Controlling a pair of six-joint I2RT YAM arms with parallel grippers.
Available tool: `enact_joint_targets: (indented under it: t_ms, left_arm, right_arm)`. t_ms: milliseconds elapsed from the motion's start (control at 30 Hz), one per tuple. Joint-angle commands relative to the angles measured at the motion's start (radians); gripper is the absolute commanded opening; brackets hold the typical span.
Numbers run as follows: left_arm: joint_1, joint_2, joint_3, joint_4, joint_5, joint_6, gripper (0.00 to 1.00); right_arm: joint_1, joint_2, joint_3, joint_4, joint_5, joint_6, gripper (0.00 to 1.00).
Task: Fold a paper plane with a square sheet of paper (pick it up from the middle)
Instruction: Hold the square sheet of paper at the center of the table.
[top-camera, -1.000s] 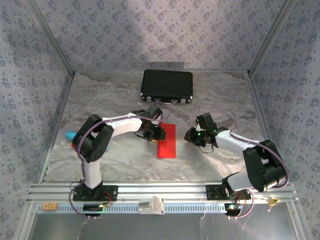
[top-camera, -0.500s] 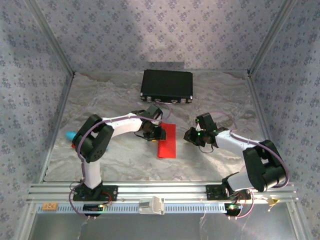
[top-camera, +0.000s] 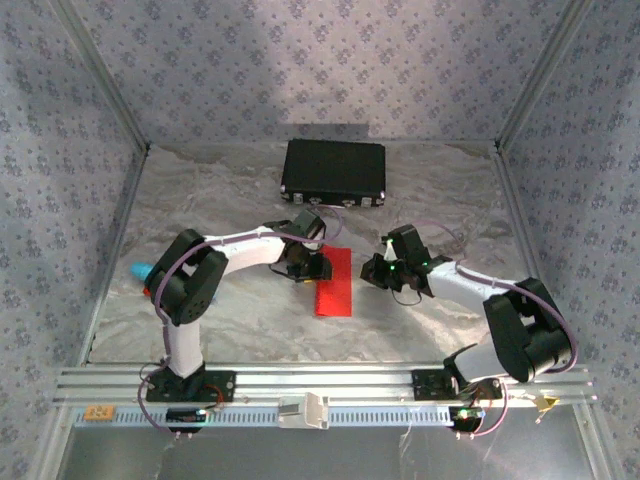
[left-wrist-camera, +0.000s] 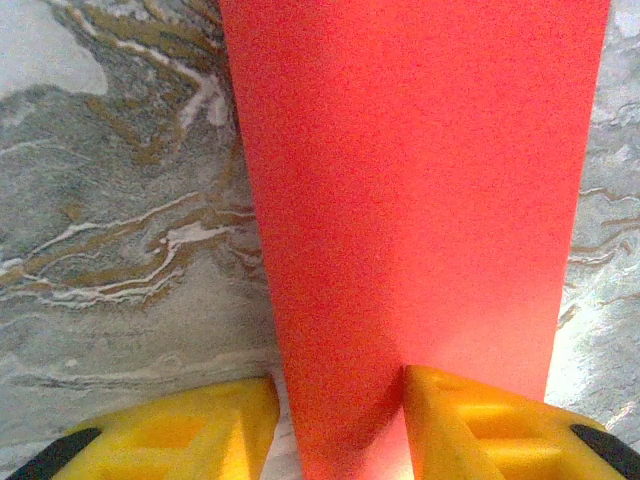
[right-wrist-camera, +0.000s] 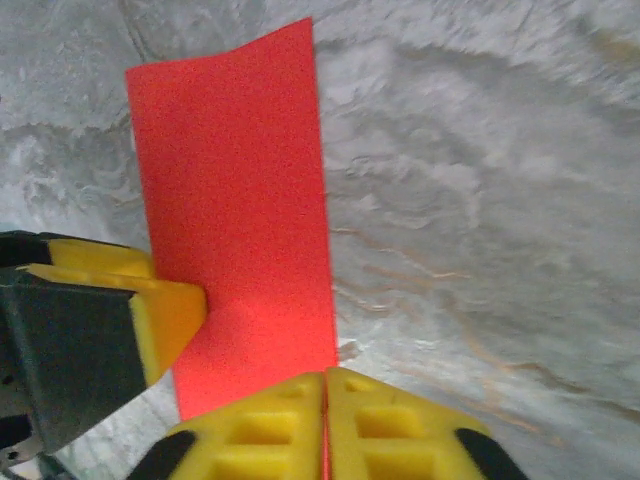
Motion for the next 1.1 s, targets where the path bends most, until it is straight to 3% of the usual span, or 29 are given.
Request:
enact_joint_targets:
  t_ms: [0, 767, 1067]
  left_arm:
    - [-0.002, 0.088, -0.039, 0.027, -0.104, 0.020, 0.42]
    - [-0.004, 0.099, -0.041, 0.033, -0.100, 0.028, 0.42]
    - [-0.006, 0.102, -0.050, 0.038, -0.100, 0.027, 0.42]
  right_arm:
    - [0.025, 0.040, 0.026, 0.032, -0.027, 0.008, 0.06]
    - [0.106, 0.219, 0.132, 0.084, -0.060, 0.001, 0.00]
    - [0.111, 0.308, 0.120, 0.018, -0.048, -0.047, 0.00]
